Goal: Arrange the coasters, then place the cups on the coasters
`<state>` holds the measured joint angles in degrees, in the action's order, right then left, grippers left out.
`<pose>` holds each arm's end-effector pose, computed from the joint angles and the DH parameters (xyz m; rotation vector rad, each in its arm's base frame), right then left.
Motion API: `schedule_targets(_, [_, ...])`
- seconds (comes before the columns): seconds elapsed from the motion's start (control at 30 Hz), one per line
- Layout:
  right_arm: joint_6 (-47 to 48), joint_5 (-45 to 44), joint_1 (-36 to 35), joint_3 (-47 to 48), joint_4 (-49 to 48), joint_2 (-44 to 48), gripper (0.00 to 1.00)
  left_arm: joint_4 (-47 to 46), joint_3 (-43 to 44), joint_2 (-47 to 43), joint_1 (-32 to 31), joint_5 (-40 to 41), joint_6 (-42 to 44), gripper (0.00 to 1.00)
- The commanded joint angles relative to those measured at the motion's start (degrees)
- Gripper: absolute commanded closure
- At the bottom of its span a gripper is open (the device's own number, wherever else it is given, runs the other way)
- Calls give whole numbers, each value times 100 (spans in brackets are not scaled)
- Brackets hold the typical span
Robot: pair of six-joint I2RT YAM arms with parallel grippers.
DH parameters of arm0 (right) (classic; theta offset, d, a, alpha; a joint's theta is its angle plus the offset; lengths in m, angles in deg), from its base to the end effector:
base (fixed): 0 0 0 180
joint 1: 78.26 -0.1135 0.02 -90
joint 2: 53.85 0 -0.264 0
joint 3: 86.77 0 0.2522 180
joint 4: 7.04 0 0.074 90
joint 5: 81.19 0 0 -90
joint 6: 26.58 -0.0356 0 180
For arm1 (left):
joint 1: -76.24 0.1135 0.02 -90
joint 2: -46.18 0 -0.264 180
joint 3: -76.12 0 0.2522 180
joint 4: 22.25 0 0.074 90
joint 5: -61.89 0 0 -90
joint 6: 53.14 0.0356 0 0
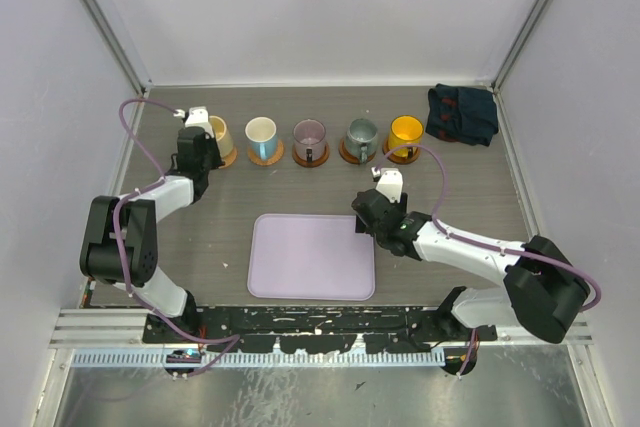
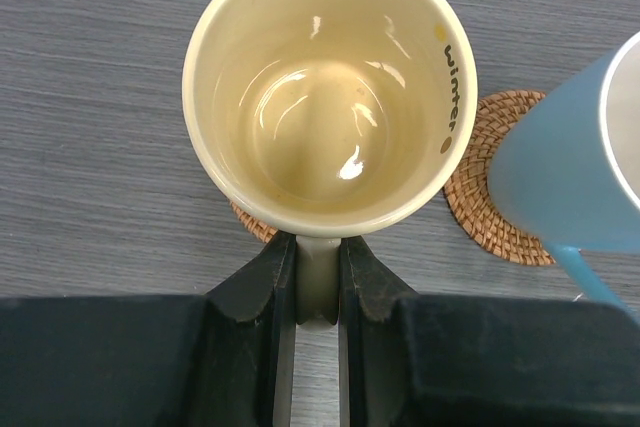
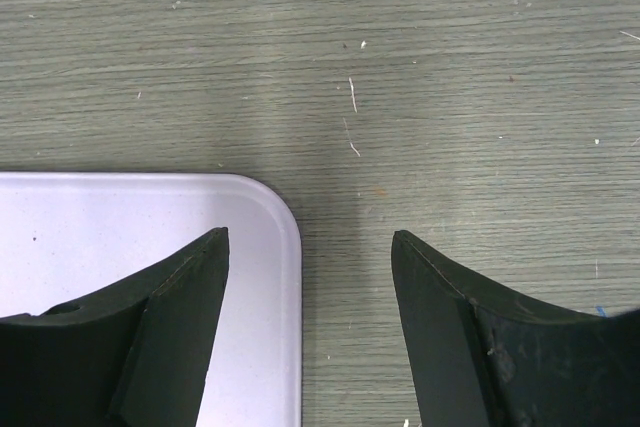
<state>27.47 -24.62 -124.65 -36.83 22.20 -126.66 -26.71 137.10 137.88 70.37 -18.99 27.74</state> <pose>0.1784 0.1588 0.1858 0.0266 2.2896 -0.0002 0.3413 -0.0294 0.2003 -0.1574 2.0168 -0.0041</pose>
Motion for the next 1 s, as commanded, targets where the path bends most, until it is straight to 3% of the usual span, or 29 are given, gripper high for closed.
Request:
schedule_targets(0.0, [-19,-173,16,179,-125,66,29,-662,242,-180,33,155,101,100])
schedule_targets(0.97, [-71,-164,13,164,-98,63,29,-671,90,-51,33,162,57,100])
